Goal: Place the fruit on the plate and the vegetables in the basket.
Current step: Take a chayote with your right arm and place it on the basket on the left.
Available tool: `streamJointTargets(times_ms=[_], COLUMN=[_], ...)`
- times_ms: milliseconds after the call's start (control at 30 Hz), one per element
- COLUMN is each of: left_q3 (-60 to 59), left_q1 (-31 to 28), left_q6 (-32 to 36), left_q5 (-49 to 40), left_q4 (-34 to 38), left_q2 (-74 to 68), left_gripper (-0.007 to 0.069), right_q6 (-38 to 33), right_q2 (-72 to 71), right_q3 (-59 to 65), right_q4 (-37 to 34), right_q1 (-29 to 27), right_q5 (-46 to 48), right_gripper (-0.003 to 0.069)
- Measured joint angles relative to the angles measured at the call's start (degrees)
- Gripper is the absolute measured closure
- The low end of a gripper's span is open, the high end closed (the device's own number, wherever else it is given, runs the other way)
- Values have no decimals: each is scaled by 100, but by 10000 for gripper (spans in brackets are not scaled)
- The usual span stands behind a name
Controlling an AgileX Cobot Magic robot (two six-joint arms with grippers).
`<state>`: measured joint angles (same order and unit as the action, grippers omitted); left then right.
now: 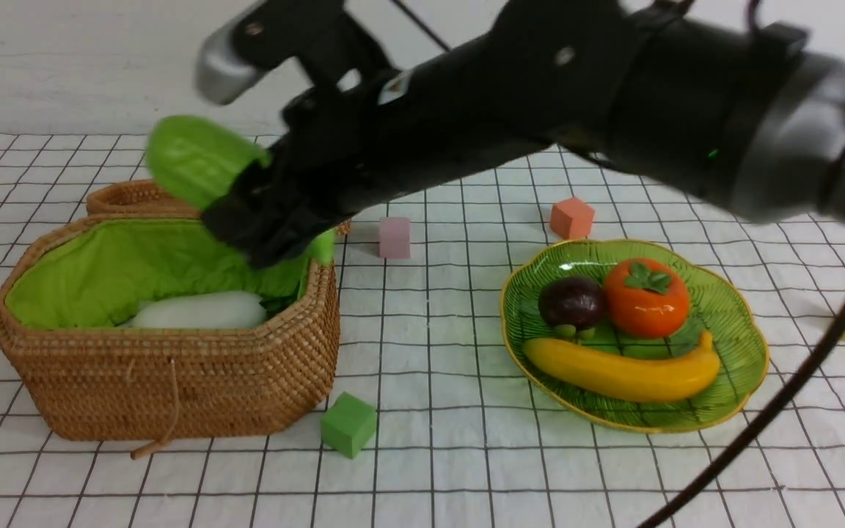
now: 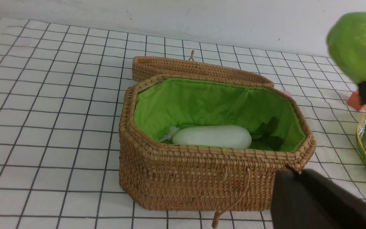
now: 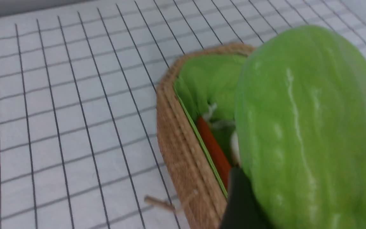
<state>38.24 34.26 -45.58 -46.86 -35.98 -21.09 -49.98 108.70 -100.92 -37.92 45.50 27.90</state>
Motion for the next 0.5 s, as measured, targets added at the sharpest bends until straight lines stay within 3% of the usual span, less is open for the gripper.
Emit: streamJointTargets(times_ms=[233,367,433,500], left_q3=[0,0,0,0], left_q1=[0,0,0,0], left_q6=[-79,-79,-79,-79], left_q5=[-23,34,86,183], left_q4=[-2,4,21,41], left_q2=[32,32,32,32], left_gripper=[599,599,598,596], right_q6=[-1375,-1753,-1796,-1841], right_q2=[891,1309,1413,1483], right_q3=[0,0,3,9], right_q4=[-766,-1091,-1263,-1558], right_q1=[546,611,615,615], right_q5=[-2232,-2901,-3056,-3156], right_gripper=[214,206,158,32])
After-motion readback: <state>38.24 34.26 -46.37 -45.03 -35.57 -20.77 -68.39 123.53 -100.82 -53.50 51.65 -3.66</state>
